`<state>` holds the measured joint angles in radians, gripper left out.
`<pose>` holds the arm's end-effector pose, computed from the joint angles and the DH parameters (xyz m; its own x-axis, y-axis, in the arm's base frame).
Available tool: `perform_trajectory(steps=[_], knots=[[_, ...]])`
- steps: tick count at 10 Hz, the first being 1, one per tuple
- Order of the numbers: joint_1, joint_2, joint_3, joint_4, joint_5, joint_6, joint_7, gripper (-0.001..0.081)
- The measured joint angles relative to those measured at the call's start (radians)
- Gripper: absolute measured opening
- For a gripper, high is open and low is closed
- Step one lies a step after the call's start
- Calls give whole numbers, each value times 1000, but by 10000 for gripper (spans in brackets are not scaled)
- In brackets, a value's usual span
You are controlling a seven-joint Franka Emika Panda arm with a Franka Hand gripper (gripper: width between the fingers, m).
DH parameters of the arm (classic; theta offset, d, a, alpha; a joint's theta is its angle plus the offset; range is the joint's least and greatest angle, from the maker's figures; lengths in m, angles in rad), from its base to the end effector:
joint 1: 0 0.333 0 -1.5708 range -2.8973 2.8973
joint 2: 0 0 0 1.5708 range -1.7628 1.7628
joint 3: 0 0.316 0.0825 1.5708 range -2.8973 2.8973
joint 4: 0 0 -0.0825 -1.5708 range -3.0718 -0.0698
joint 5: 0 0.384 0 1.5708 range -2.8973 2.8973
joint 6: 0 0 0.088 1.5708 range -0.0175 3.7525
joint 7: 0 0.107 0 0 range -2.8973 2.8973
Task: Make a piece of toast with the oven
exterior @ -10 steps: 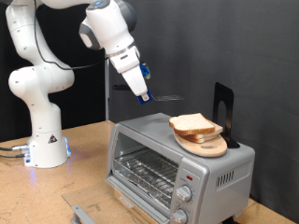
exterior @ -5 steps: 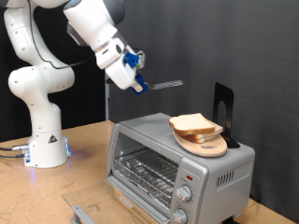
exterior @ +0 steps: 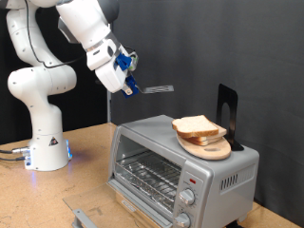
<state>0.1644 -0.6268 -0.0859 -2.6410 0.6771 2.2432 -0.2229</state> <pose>0.3739 0.0469 0.4687 0.9686 -0.1282 0.2130 0.0169 -0.8208 -0.5710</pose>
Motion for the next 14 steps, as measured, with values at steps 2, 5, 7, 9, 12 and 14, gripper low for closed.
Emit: perform_trajectory(steps=[2, 5, 7, 9, 12, 14], knots=[[-17, -2, -33, -6, 15, 31, -5, 363], [-62, 5, -93, -6, 6, 59, -47, 363], [-94, 27, -125, -9, -23, 83, -92, 363], [-110, 61, -157, -13, -37, 101, -160, 363], [-113, 83, -179, -12, -37, 102, -186, 363], [-119, 86, -167, -13, -115, 71, -139, 363]])
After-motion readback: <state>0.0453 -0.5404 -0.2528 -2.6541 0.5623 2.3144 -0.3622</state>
